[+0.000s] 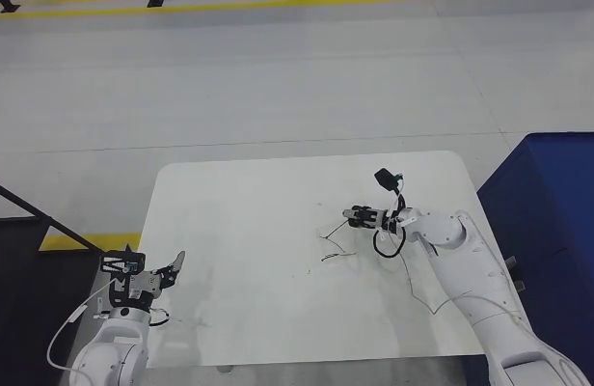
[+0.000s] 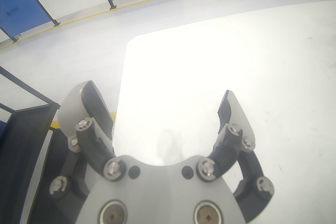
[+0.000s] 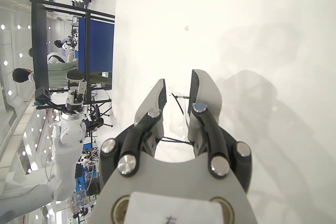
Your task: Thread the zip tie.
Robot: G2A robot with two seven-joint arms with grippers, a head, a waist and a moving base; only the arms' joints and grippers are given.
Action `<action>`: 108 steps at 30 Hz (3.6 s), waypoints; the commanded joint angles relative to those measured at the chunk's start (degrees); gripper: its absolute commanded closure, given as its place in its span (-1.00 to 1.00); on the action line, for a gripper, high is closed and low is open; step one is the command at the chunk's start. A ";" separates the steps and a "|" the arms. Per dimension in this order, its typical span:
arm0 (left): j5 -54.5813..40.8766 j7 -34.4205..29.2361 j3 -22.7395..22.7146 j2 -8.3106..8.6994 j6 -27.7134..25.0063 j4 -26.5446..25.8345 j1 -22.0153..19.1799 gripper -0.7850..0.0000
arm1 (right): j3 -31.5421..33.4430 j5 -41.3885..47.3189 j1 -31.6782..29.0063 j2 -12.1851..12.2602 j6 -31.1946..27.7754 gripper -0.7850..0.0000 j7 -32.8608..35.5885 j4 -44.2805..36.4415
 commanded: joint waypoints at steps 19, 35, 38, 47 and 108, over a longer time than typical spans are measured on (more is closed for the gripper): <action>0.00 0.00 0.00 0.00 0.00 0.00 0.00 -1.00 | -1.37 -0.16 0.69 0.13 0.42 1.00 -0.89 0.85; 0.00 0.00 0.00 0.00 0.00 0.00 0.00 -1.00 | 10.00 10.66 -5.92 3.41 1.80 1.00 10.99 -8.56; 0.00 0.00 0.00 0.00 0.00 0.00 0.00 -1.00 | 10.00 10.66 -5.92 3.41 1.80 1.00 10.99 -8.56; -1.20 -4.14 4.38 -0.45 -1.26 -3.41 -1.30 -1.00 | 16.51 33.55 -6.73 4.41 6.19 1.00 26.20 -8.40; -89.00 -24.02 41.33 -10.93 1.00 3.95 -29.88 -0.30 | 14.55 44.50 -9.61 7.37 -1.58 1.00 31.76 -12.91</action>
